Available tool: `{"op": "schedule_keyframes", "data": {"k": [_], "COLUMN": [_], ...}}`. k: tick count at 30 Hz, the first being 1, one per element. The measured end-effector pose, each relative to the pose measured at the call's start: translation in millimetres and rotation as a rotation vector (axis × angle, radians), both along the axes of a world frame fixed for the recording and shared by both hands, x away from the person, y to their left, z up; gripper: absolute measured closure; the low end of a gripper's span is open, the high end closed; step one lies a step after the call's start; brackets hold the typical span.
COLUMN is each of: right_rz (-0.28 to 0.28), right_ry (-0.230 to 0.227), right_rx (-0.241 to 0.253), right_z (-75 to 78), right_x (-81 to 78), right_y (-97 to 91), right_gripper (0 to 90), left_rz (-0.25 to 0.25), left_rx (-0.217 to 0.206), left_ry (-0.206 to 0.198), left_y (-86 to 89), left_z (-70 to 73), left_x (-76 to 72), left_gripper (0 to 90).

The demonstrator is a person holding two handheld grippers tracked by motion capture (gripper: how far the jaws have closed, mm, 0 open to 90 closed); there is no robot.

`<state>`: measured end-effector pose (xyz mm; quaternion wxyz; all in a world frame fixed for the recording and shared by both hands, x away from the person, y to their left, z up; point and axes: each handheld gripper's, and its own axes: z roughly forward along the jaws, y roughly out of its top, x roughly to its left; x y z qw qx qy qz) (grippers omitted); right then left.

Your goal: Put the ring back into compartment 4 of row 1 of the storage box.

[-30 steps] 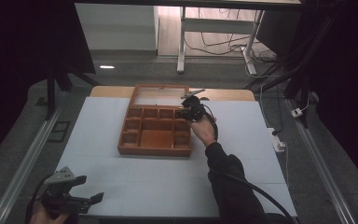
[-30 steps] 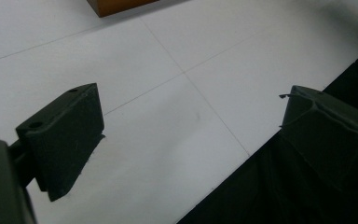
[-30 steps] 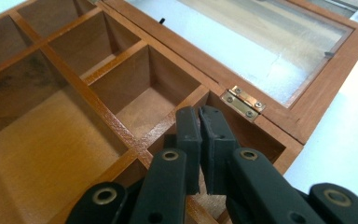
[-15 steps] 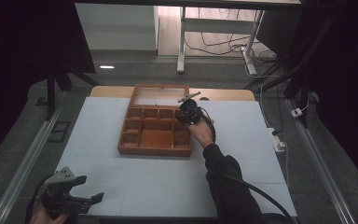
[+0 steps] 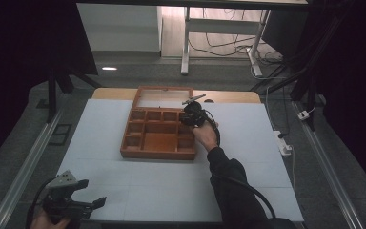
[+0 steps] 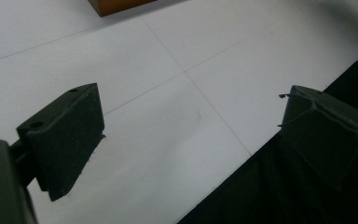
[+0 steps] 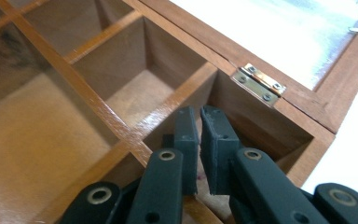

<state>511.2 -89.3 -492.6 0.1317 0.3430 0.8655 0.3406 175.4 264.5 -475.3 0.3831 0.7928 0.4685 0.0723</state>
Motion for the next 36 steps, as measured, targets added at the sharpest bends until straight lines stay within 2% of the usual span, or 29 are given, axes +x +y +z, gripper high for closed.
{"op": "schedule_keyframes", "data": {"k": [3, 9, 12, 24, 36], "right_rz": [0.001, -0.005, -0.006, 0.049, 0.080], "right_ry": [-0.002, -0.016, -0.003, -0.005, 0.004], "right_rx": [0.021, 0.012, 0.038, 0.044, 0.068], "right_z": [2.2, 10.5, 15.8, 30.4, 36.9], "right_x": [-0.8, -1.3, -1.7, -14.2, -28.9], "right_y": [0.2, -2.8, -5.8, -5.1, -16.1], "right_gripper": [80.9, 75.2, 71.3, 56.2, 41.4], "left_rz": [0.000, 0.000, 0.000, 0.001, 0.003], "left_rx": [0.000, 0.000, 0.000, -0.002, -0.003], "left_ry": [0.000, 0.000, 0.000, 0.001, 0.004], "left_y": [0.1, 0.1, 0.0, 0.2, 0.2], "left_z": [0.0, -0.1, 0.0, -0.1, -0.1], "left_x": [0.0, 0.0, 0.0, 0.1, 0.4], "left_gripper": [6.1, 6.1, 6.1, 6.1, 6.1]}}
